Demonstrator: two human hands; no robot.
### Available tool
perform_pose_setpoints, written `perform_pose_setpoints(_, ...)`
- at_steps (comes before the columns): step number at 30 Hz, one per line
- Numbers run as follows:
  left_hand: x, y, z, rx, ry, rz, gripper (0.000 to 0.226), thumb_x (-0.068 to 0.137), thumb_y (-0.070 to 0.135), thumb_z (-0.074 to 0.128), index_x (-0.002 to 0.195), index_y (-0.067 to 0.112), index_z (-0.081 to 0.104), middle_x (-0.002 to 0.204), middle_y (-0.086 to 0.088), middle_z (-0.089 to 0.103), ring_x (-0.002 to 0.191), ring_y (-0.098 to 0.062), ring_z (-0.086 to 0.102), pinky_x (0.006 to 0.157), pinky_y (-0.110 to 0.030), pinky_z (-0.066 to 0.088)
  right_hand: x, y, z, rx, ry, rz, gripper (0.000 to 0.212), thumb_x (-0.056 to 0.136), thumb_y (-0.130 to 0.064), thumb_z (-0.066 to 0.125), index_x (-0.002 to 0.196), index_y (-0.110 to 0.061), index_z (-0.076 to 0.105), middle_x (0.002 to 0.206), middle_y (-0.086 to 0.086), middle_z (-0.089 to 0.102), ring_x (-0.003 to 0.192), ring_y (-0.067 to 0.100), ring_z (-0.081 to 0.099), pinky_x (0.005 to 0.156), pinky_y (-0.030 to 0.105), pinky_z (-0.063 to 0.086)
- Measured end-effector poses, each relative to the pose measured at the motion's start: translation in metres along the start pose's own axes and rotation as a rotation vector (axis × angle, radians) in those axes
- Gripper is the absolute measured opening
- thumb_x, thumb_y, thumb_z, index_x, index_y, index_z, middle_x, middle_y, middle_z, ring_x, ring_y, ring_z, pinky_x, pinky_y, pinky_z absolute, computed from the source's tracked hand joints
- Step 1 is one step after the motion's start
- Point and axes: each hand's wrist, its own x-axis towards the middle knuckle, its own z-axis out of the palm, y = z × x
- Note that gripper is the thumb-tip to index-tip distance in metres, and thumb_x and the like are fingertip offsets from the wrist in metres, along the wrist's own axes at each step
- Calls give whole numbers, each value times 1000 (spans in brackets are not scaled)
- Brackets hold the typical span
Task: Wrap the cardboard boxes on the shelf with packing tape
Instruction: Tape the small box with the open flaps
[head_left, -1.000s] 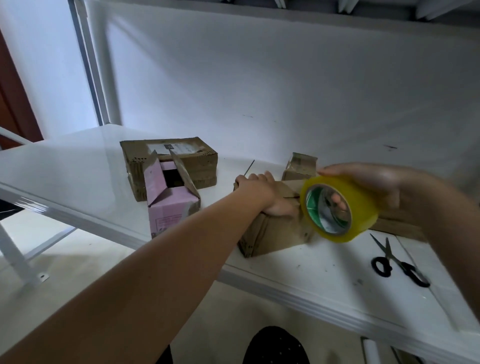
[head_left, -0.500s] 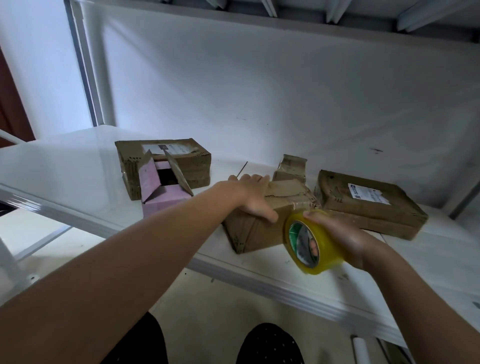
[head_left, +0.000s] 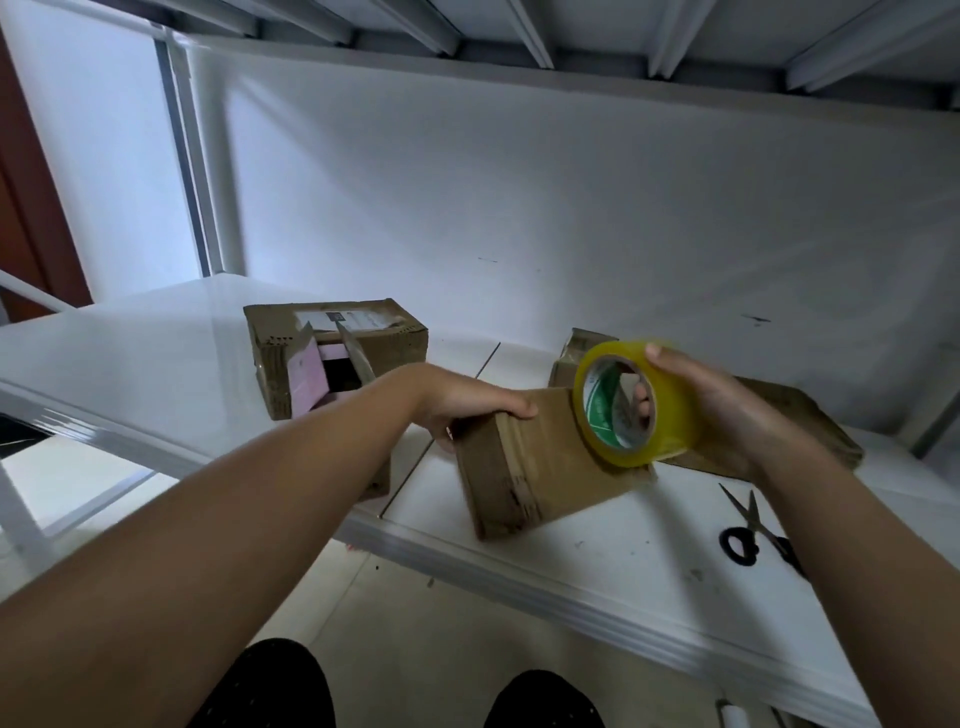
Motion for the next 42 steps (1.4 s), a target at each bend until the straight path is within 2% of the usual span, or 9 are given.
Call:
perform_pose_setpoints(4,-4,10,-5,391,186,53,57,96,58,37,131,16,53,135,-3,49,124,-22,46,98,-33,37,17,1,25,-102,11,-63,55,63,-59,67,80,-8,70,68,9,70,57,17,67,53,25,53)
perform_pose_setpoints(8,0,29,11,683,398,40,76,80,68,54,132,14,46,137,-6,49,123,-28,47,100,-42,37,38,-2,35,-127,24,-93,62,71,-63,65,90,-5,70,73,10,72,63,19,68,62,29,53)
perform_pose_setpoints(11,12,36,38,736,332,-67,129,57,87,57,151,12,10,157,-11,16,144,-34,13,111,-63,11,47,-2,35,-158,-4,-88,72,60,-70,65,91,-6,70,75,11,73,66,20,70,60,29,53)
perform_pose_setpoints(13,22,34,49,746,353,-71,142,53,90,55,151,9,-8,160,-13,-7,146,-34,-10,107,-69,-6,50,4,34,-115,-1,-85,72,58,-69,66,90,-5,70,74,13,72,65,21,70,58,28,54)
perform_pose_setpoints(16,37,26,56,729,427,-42,136,56,90,47,151,8,-5,159,-15,-7,146,-34,-11,103,-69,-11,51,16,34,-65,27,-94,63,63,-67,63,92,-11,69,78,12,73,72,24,71,66,32,56)
perform_pose_setpoints(20,40,17,49,630,406,-42,122,60,84,47,152,14,7,160,-12,3,146,-32,3,108,-63,4,61,12,48,-200,125,-96,45,84,-62,53,96,-20,64,87,1,73,77,13,70,67,25,54)
perform_pose_setpoints(26,36,21,46,618,346,-39,115,64,80,48,152,19,7,160,-12,0,146,-35,4,107,-64,5,71,-26,42,-588,145,95,70,87,-67,45,132,-14,51,131,13,54,111,33,55,100,45,44)
perform_pose_setpoints(34,25,29,44,624,323,-64,109,69,76,45,152,16,9,160,-11,2,145,-34,5,107,-61,8,22,-49,15,-918,39,338,50,92,-57,45,109,-13,61,111,14,64,97,34,62,87,45,51)
perform_pose_setpoints(42,30,28,46,721,307,10,108,71,83,41,153,26,-1,160,-4,-12,146,-35,-10,108,-68,-4,3,-6,0,-694,8,327,47,96,-50,44,114,-10,61,107,20,61,97,36,59,94,49,47)
